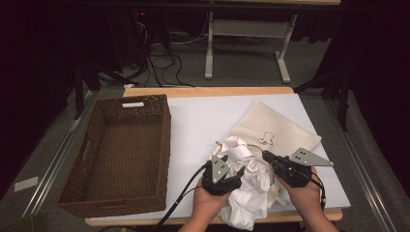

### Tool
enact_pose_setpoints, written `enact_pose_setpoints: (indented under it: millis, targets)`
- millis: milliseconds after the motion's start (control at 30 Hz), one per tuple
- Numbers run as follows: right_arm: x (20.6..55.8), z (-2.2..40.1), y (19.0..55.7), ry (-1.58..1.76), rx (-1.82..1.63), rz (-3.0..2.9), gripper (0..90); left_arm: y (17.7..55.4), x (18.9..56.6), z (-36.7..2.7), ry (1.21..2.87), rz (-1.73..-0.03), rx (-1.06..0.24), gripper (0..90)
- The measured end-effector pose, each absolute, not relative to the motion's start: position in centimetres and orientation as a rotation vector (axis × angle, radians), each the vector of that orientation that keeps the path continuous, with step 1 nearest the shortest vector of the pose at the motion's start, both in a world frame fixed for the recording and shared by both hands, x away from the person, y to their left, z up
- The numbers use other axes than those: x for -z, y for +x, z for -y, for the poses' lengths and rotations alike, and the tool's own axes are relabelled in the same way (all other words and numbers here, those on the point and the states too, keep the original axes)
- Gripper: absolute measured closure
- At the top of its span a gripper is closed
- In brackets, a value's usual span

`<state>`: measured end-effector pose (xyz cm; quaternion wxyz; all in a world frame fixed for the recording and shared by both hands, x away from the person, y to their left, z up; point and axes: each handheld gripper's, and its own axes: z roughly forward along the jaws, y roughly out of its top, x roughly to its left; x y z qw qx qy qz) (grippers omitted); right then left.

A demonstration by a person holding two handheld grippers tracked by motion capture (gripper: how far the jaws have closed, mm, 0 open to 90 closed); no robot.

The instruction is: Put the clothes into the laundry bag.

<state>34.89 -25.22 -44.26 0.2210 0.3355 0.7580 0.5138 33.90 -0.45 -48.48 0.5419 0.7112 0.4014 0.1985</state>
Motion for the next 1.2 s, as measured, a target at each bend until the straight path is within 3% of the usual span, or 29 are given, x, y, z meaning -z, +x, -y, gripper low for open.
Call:
enact_pose_setpoints:
  millis: [67,133,233,300,433,533,767,833,967,1100,1200]
  targets:
    - [44.3,25.2,34.9,0.934,-1.420,-2.097,88.5,35.3,48.7,0.9,1.713,-0.985,-0.454,27.9]
    - [44.4,25.3,34.9,0.942,-1.422,-2.091,88.5,36.1,49.0,1.4,1.724,-0.988,-0.437,30.6]
    - [44.4,25.3,35.1,0.938,-1.418,-2.090,88.6,36.2,49.3,2.0,1.722,-0.980,-0.447,60.9]
    - [44.4,25.3,35.2,0.946,-1.424,-2.093,88.6,36.0,49.2,2.5,1.732,-0.972,-0.460,70.8]
    - [44.4,25.1,35.4,0.930,-1.424,-2.098,88.6,36.1,49.3,3.1,1.762,-0.968,-0.460,81.6]
    - [44.3,24.9,35.5,0.937,-1.430,-2.096,88.6,36.6,49.8,4.3,1.800,-0.960,-0.454,83.0]
    - [44.0,24.8,35.3,0.919,-1.458,-2.087,88.6,37.8,50.9,5.9,1.822,-0.975,-0.444,81.6]
    - [43.9,24.7,35.2,0.903,-1.456,-2.094,88.6,37.5,50.6,5.4,1.782,-0.960,-0.450,74.7]
    - [44.1,25.0,35.3,0.912,-1.450,-2.099,88.6,35.4,49.5,3.2,1.745,-0.939,-0.513,51.0]
    - [44.1,25.1,35.1,0.907,-1.439,-2.097,88.6,33.1,48.7,0.3,1.728,-0.939,-0.541,40.4]
    - [44.1,25.2,35.0,0.912,-1.434,-2.092,88.6,31.8,49.0,-1.0,1.735,-0.957,-0.476,34.0]
